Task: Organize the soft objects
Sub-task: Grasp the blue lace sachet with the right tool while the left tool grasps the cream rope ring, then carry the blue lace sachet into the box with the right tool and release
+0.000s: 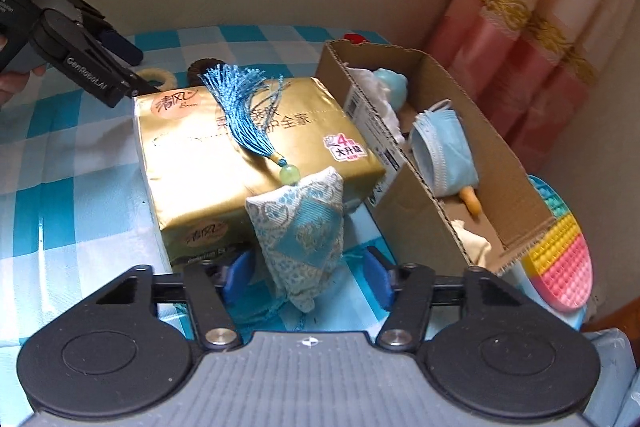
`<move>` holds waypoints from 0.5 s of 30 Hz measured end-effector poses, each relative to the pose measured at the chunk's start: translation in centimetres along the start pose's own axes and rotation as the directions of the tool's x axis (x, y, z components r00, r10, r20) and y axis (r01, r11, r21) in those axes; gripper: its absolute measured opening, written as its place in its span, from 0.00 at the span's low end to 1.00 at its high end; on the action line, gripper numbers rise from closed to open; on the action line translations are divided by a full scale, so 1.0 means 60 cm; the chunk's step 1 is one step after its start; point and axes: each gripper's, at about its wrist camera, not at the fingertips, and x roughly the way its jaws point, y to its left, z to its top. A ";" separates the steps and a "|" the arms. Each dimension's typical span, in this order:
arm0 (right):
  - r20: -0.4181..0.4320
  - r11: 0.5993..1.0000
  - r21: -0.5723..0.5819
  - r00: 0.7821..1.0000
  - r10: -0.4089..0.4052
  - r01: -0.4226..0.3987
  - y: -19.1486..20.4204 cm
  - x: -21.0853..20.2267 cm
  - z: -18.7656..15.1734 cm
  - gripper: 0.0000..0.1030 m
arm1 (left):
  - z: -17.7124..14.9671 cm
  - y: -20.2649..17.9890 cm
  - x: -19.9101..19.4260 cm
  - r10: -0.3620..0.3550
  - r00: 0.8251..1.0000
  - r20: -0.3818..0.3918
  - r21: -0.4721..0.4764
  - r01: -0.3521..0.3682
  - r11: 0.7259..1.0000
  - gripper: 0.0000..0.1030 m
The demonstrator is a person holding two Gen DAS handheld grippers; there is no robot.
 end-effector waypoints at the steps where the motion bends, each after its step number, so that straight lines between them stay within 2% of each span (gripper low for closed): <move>1: 0.001 1.000 -0.002 1.000 0.001 -0.001 0.000 0.001 -0.001 0.57 | 0.001 0.000 0.000 0.000 1.000 0.000 -0.004 0.000 1.000 0.68; 4: 0.004 1.000 0.012 1.000 0.016 -0.016 -0.002 0.002 0.000 0.44 | 0.003 0.000 -0.001 0.000 1.000 0.001 -0.010 0.000 1.000 0.62; 6: 0.008 0.999 0.034 1.000 0.020 -0.020 -0.004 0.000 0.001 0.42 | 0.004 0.001 -0.002 -0.001 1.000 0.003 -0.015 0.001 1.000 0.53; 15: 0.005 0.998 0.064 1.000 -0.002 0.002 0.005 -0.014 0.003 0.41 | 0.003 -0.001 -0.006 -0.011 1.000 0.013 -0.003 0.011 1.000 0.42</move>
